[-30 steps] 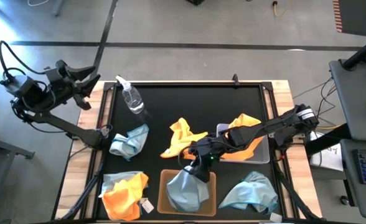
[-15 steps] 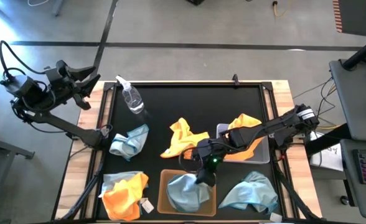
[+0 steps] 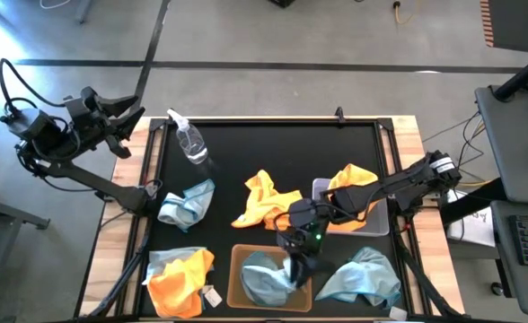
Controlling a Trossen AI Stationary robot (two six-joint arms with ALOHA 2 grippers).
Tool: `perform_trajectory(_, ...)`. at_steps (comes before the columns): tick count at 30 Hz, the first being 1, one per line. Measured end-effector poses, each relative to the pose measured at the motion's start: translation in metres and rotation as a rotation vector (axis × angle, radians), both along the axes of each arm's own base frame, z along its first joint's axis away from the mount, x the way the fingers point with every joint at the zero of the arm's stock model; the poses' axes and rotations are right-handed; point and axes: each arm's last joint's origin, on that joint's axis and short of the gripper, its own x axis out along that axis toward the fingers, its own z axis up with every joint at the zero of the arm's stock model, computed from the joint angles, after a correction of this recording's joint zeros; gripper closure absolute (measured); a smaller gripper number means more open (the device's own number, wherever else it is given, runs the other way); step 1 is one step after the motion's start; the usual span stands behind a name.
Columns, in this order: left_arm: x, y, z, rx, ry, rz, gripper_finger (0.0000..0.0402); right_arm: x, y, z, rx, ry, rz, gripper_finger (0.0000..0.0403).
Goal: Sort microfiber towel by color & place in baskets
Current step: Put the blue microfiber towel into the orange bin, then put the top orange microfiber towel into the transparent bin
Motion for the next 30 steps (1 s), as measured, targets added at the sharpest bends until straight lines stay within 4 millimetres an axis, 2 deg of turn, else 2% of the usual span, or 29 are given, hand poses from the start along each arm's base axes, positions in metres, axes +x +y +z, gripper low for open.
perform_trajectory(4,0.000,0.000,0.000,0.000,0.000,-0.001,0.0237,0.001,-0.001,0.002,0.001,-0.045,0.014,0.0296)
perform_trajectory(7,0.000,0.000,0.000,0.000,0.000,0.000,0.0237,0.002,-0.003,0.001,-0.039,-0.046,-0.058,0.0308)
perform_trajectory(13,0.000,0.000,0.000,0.001,0.000,-0.005,0.0237,0.011,-0.025,-0.010,-0.283,0.004,-0.511,0.0314)
perform_trajectory(20,0.001,-0.001,0.000,0.000,-0.009,-0.048,0.0237,0.012,-0.050,-0.018,-0.539,0.033,-0.898,0.0305)
perform_trajectory(25,0.001,-0.001,0.000,-0.015,-0.019,-0.052,0.0237,0.011,-0.061,-0.022,-0.602,0.085,-0.941,0.0307)
perform_trajectory(30,0.001,-0.002,0.000,-0.017,-0.025,-0.082,0.0237,0.000,-0.079,-0.035,-0.693,0.261,-0.920,0.0305)
